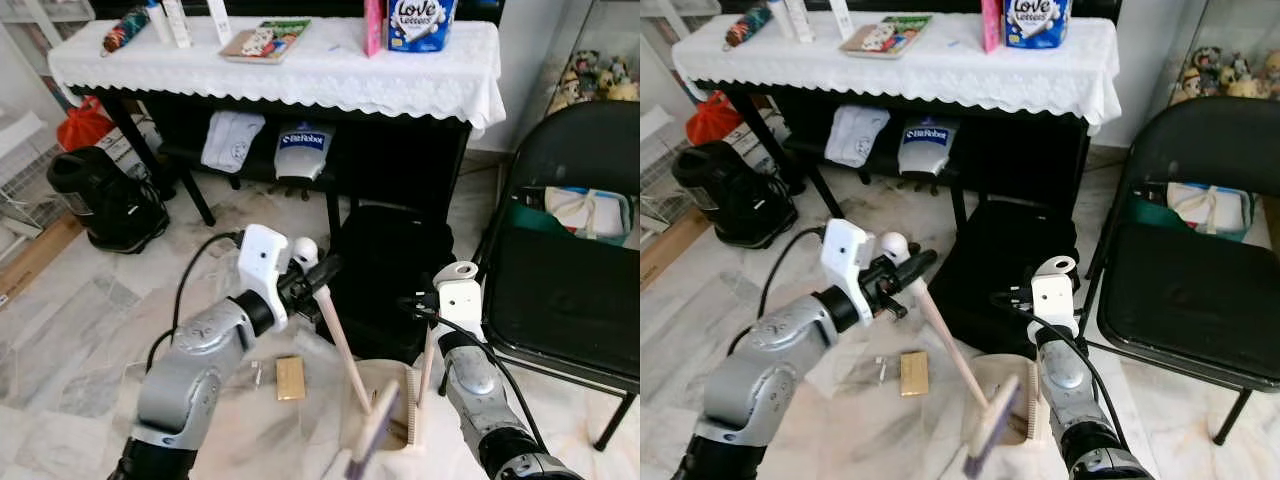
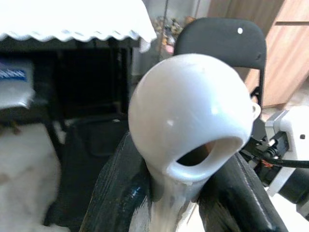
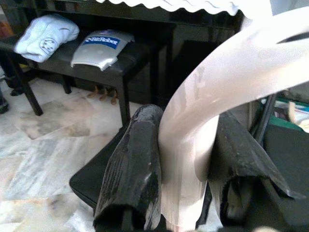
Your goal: Sweep floor
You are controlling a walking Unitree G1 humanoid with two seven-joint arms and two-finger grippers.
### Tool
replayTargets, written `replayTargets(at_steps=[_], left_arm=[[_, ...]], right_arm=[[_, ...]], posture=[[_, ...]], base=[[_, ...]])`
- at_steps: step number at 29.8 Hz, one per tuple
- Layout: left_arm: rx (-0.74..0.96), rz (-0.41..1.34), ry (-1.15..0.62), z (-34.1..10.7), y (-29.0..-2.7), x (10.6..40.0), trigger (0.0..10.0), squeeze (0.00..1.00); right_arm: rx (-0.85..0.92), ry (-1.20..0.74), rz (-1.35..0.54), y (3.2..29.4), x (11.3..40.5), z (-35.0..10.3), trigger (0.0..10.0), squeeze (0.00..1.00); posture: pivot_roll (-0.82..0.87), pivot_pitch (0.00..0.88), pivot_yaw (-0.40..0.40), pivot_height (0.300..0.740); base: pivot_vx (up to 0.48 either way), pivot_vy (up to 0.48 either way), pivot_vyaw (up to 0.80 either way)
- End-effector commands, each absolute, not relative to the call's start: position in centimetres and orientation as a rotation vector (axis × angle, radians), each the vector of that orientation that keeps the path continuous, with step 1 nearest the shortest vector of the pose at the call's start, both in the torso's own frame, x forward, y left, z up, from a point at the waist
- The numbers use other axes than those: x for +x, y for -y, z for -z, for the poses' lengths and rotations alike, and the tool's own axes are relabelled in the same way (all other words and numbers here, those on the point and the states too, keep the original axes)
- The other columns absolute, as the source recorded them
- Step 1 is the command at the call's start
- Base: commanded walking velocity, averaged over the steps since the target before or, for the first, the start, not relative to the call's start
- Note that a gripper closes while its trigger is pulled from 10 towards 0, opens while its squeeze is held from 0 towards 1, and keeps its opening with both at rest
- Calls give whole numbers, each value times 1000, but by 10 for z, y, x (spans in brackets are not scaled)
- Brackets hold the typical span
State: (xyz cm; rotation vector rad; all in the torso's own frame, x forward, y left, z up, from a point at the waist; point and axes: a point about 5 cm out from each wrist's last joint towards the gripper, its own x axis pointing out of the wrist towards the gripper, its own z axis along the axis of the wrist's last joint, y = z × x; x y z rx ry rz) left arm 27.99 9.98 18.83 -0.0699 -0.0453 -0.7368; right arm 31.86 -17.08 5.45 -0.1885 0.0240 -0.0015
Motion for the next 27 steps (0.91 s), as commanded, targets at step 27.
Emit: replayTargets(at_steps=[27], left_arm=[[162,189,267,-215,-174,313,10000,0]], right_arm=[[-3,92,-22,151,328,-75,10000,0]], posture=[[54,0,88,740]], base=[[0,0,0]])
